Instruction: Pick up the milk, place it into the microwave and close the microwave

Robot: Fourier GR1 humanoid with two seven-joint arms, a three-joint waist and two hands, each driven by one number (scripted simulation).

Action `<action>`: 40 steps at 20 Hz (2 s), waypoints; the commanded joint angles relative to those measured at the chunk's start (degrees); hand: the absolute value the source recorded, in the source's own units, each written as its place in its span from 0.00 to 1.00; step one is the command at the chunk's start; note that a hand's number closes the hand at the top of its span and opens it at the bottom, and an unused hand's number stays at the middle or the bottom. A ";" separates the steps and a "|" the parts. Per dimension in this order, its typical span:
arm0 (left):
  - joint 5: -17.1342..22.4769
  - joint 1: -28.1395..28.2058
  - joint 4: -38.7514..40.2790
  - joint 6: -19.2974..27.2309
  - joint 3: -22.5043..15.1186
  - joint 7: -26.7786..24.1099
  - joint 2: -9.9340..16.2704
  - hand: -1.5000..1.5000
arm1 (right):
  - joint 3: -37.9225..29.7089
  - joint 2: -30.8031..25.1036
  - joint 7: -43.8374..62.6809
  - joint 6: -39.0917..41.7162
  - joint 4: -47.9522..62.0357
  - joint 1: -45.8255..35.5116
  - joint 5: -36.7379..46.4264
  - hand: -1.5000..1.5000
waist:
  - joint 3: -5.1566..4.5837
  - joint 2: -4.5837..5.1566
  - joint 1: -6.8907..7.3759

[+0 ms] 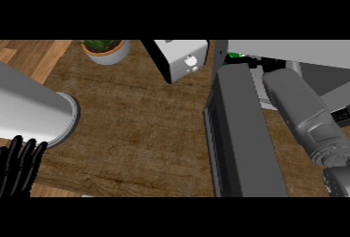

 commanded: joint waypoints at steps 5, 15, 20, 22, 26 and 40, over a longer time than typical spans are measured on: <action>-1.63 -2.05 0.92 0.30 -1.71 0.82 -0.21 0.00 | -1.90 3.02 3.46 5.94 2.37 -2.06 -1.56 0.00 | 0.07 0.52 1.48; -4.71 -3.93 1.82 1.03 -4.58 1.09 -1.17 0.00 | -4.40 3.83 1.74 10.87 2.73 -0.79 -3.41 0.00 | 0.04 0.22 0.52; -6.19 -3.95 1.75 1.62 -5.80 1.97 -1.55 0.00 | -4.13 2.37 1.98 12.83 3.20 -0.11 -2.93 0.00 | -0.04 -0.42 -0.48; -7.20 -3.98 2.49 1.86 -6.32 1.07 -1.96 0.00 | -4.37 1.43 1.08 12.97 2.81 0.36 -3.09 0.00 | -0.01 0.10 0.03; -7.80 -4.65 2.67 2.71 -7.31 2.00 -2.84 0.00 | -4.48 0.66 0.34 15.30 2.66 1.33 -3.14 0.00 | -0.05 -0.52 -1.64; -11.22 -5.38 4.18 4.96 -12.77 1.71 -4.68 0.00 | -6.65 1.24 -3.65 22.10 1.64 6.09 -5.22 0.00 | -0.06 -1.56 -3.75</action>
